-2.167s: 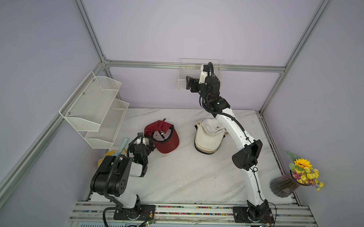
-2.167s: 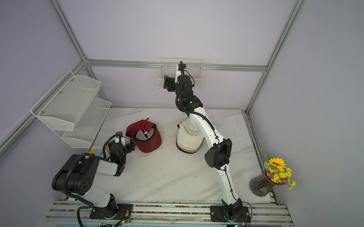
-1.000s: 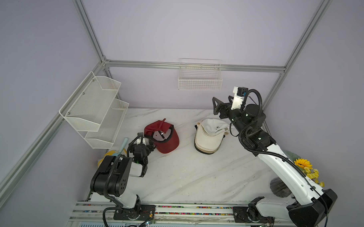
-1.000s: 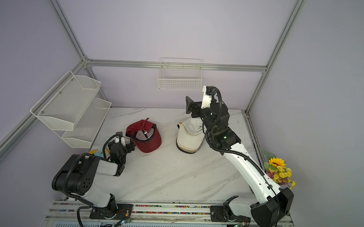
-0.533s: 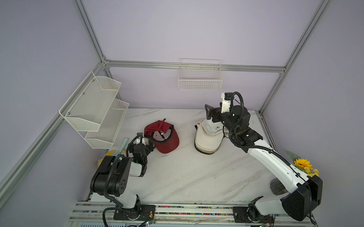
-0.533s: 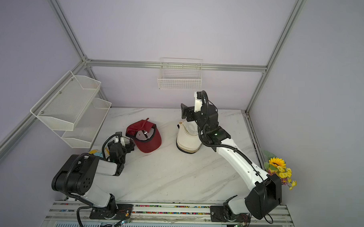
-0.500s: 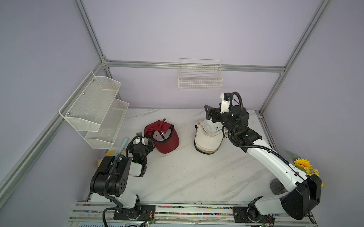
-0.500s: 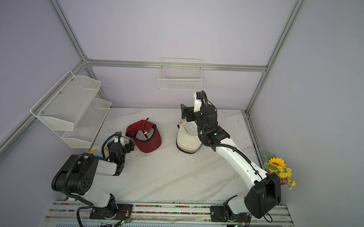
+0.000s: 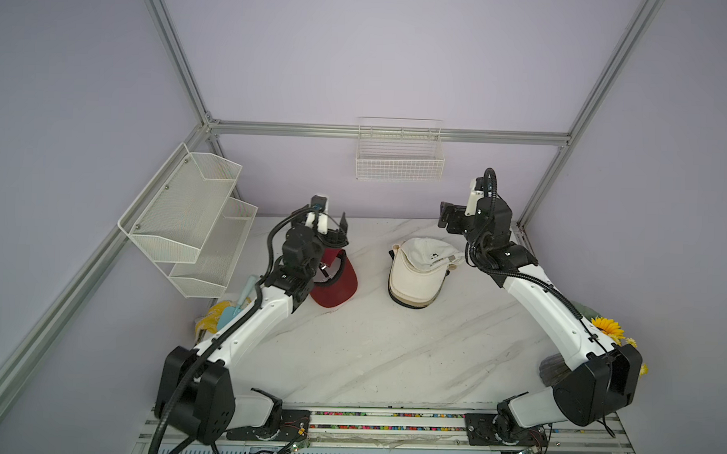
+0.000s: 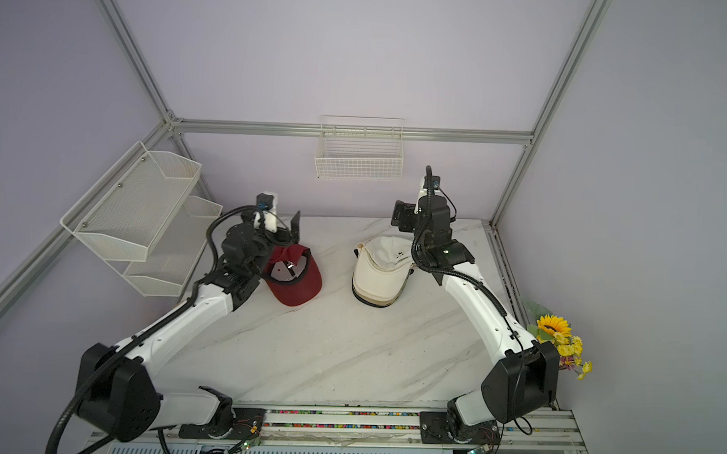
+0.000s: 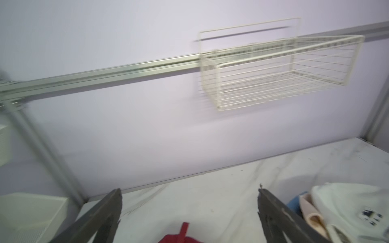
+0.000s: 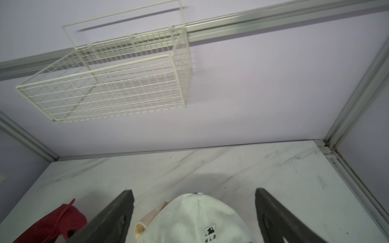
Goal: Open the adjustable buckle of the baseball cap
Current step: Pick up the baseball cap.
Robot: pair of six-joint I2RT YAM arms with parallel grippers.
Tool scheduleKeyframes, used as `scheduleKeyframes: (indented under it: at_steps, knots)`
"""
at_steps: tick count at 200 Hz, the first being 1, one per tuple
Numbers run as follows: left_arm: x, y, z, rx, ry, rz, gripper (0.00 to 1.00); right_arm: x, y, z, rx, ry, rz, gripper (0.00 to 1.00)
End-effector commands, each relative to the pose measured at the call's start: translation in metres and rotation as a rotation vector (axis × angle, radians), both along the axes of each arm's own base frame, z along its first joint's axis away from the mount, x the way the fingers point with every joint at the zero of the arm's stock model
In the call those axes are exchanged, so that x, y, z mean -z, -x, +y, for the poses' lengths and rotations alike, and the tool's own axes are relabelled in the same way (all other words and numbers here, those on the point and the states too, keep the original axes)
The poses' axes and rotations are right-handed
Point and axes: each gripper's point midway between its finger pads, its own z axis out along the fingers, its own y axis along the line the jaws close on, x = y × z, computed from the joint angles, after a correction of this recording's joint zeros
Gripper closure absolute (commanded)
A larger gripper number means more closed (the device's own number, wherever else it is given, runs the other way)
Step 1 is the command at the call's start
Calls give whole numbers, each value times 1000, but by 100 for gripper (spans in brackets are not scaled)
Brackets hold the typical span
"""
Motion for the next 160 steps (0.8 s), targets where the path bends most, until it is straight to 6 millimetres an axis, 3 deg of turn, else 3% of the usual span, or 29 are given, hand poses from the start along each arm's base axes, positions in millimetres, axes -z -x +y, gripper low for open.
scheduleKeyframes:
  at_steps: [1, 21, 48, 74, 112, 126, 160]
  knots:
    - [89, -16, -89, 208, -181, 240, 0, 22, 12, -30, 104, -44, 94, 7]
    - [109, -25, -140, 298, -223, 259, 0, 27, 17, -47, 145, -46, 123, 7]
    - [125, -35, -172, 401, -210, 294, 0, 28, 25, -65, 177, -68, 122, 7]
    - [139, -42, -191, 439, -238, 323, 0, 38, 27, -69, 175, -86, 143, 7]
    - [150, -52, -200, 441, -242, 337, 3, 49, 28, -71, 173, -83, 166, 7]
    - [157, -55, -202, 444, -250, 353, 14, 36, 34, -74, 176, -88, 135, 7]
    - [164, -53, -205, 471, -261, 373, 57, 30, 37, -81, 190, -85, 119, 7]
